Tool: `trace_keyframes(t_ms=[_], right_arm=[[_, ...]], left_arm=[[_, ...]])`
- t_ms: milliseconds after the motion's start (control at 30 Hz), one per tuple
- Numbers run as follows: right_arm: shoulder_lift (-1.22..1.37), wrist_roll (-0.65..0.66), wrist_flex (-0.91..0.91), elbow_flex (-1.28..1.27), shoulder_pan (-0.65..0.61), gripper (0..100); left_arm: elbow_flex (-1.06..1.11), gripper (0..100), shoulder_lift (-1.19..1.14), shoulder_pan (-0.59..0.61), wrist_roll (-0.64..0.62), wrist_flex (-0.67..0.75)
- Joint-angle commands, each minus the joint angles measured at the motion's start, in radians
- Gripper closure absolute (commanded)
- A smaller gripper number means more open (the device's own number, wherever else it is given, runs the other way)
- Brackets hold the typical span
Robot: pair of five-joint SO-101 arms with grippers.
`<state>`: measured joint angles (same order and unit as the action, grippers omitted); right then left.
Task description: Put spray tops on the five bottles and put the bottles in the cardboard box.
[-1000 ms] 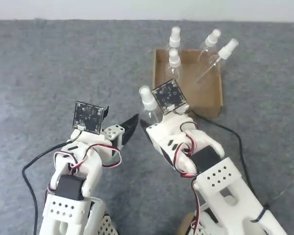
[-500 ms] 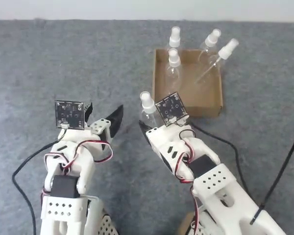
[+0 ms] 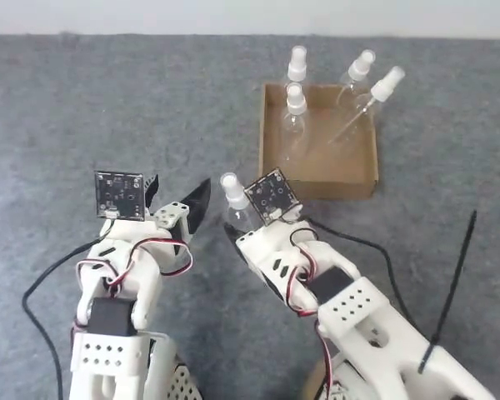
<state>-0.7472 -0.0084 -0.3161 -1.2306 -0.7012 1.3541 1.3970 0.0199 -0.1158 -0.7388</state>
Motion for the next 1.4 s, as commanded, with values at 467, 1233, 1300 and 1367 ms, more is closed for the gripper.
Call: trace_keyframes(t_ms=[467,1233,1300,1367], right_arm=[[0.159,0.017,0.082,0.060,-0.007,99.3],[0.148,0.017,0.070,0.060,-0.002,99.1],[0.148,0.017,0.070,0.060,-0.002,99.1],[0.148,0.017,0.070,0.060,-0.002,99.1]], left_arm=[[-0.004,72,0.014,0.002,-0.009,0.028],[-0.004,72,0.015,0.008,-0.009,0.028],[-0.004,72,0.015,0.008,-0.009,0.028],[-0.004,72,0.015,0.008,-0.009,0.028]])
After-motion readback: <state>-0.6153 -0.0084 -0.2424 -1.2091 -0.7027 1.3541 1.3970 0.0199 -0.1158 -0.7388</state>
